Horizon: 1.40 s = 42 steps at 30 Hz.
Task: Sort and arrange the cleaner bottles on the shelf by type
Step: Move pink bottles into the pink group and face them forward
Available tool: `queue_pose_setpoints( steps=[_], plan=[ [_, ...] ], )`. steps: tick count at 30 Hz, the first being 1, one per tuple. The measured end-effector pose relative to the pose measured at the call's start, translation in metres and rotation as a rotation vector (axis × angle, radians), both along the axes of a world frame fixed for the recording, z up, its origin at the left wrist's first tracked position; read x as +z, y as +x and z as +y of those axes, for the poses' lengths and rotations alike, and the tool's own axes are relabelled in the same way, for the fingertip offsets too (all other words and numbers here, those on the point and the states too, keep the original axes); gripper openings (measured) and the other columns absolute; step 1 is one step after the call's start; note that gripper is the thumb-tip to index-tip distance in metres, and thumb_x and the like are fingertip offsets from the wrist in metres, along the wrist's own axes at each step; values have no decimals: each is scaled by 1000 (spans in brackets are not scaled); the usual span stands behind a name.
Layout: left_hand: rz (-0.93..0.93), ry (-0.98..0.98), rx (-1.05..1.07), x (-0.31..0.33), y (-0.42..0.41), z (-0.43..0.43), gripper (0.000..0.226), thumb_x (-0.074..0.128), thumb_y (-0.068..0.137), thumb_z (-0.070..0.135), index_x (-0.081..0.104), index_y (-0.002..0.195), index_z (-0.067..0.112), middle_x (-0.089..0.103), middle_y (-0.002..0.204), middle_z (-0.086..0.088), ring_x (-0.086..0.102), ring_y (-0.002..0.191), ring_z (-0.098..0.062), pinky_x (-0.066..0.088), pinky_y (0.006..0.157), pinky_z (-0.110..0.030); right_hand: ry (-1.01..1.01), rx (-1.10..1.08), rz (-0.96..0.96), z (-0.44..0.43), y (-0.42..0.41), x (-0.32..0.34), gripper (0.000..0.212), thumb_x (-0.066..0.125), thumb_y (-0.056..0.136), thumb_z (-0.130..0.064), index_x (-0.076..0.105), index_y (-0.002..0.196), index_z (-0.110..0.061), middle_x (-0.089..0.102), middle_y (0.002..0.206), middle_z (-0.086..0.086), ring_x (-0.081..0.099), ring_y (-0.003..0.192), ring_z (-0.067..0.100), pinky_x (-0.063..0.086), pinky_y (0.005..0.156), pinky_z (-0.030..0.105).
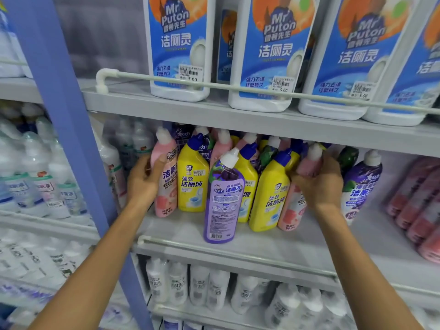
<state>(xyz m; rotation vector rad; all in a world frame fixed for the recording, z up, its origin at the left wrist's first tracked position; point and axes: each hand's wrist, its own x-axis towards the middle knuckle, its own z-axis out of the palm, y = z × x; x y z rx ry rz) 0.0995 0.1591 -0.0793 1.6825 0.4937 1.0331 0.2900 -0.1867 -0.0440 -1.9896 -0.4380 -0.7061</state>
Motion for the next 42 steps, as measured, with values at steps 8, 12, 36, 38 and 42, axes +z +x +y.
queue_pose_setpoints(
  steps=[8, 12, 36, 38, 42],
  plan=[
    [49, -53, -20, -18, -14, -17, 31, 80, 86, 13, 66, 111, 25, 72, 100, 15, 71, 90, -7, 60, 89, -43, 336, -22, 472, 9, -26, -29, 69, 85, 75, -56, 59, 122, -13, 69, 110, 2, 65, 98, 24, 45, 85, 31],
    [-30, 47, -57, -3, -45, -43, 35, 76, 90, 7, 65, 122, 16, 73, 107, 12, 72, 93, 1, 61, 79, -24, 339, -14, 426, -5, -39, -21, 66, 88, 72, -56, 64, 116, -13, 74, 102, 0, 68, 86, 16, 47, 74, 24],
    [-59, -24, -730, 26, 73, -420, 43, 77, 84, 7, 65, 124, 16, 76, 118, 1, 71, 109, -14, 56, 90, -26, 403, -157, 320, -287, -18, 4, 70, 86, 63, -69, 56, 106, -22, 67, 93, -5, 63, 78, 12, 55, 73, 31],
    [-42, -35, -758, 16, 102, -460, 41, 78, 84, 5, 66, 121, 17, 77, 115, 1, 72, 106, -13, 56, 88, -26, 375, -197, 332, -318, -10, 2, 71, 86, 61, -71, 55, 104, -24, 68, 95, -6, 65, 85, 16, 52, 78, 39],
    [-31, -97, -764, 3, 140, -528, 39, 79, 78, 16, 69, 116, 16, 79, 110, 3, 74, 102, -12, 57, 83, -24, 332, -256, 324, -371, 9, -6, 68, 83, 59, -72, 53, 102, -28, 67, 99, -7, 65, 91, 18, 51, 81, 40]
  ],
)
